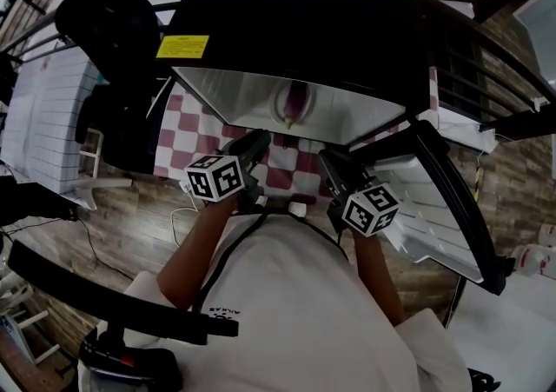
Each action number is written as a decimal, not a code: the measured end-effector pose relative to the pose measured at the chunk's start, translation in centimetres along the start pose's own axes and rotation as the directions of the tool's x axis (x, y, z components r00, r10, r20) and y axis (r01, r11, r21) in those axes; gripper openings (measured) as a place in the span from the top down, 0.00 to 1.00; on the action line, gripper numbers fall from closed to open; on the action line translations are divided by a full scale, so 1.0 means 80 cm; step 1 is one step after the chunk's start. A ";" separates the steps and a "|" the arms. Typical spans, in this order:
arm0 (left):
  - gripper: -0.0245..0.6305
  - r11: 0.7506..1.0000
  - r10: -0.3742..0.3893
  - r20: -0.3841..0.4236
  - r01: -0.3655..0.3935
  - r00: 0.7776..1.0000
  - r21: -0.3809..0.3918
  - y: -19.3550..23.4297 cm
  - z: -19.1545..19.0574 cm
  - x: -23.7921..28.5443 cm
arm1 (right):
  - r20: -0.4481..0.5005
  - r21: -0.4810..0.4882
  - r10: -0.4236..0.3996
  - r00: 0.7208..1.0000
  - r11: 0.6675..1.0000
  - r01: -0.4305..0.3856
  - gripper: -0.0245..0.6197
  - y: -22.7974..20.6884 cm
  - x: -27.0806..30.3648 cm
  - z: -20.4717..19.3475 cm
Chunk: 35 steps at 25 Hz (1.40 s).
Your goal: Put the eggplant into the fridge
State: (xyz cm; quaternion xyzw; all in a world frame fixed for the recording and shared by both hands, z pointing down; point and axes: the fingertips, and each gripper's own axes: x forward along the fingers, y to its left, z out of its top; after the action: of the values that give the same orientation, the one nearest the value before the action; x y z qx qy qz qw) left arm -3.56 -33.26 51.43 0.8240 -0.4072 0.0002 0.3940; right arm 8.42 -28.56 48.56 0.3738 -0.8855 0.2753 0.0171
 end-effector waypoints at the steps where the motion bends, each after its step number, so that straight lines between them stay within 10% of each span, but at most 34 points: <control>1: 0.85 1.000 -0.003 0.002 0.003 1.000 0.017 -0.003 0.003 -0.002 | 0.001 -0.004 0.001 1.000 1.000 -0.001 0.95 0.002 0.001 0.002; 11: 0.89 0.981 0.010 0.022 -0.014 1.000 0.194 -0.005 0.034 -0.028 | 0.034 -0.041 -0.006 0.999 0.999 0.007 0.95 0.018 0.008 0.019; 21: 0.94 0.907 0.006 0.030 -0.018 1.000 0.420 -0.018 0.048 -0.045 | 0.070 -0.103 -0.042 0.997 0.993 0.049 0.95 0.026 0.009 0.034; 35: 0.95 0.891 -0.017 -0.004 0.017 1.000 0.454 0.000 0.041 -0.029 | 0.076 -0.101 -0.090 0.993 0.990 0.097 0.95 0.015 0.028 0.036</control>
State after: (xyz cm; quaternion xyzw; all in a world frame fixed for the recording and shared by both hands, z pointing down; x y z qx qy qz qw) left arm -6.19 -33.81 48.45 0.8967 -0.3887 0.0917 0.1907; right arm 6.53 -30.75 46.10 0.4230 -0.8803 0.2140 0.0178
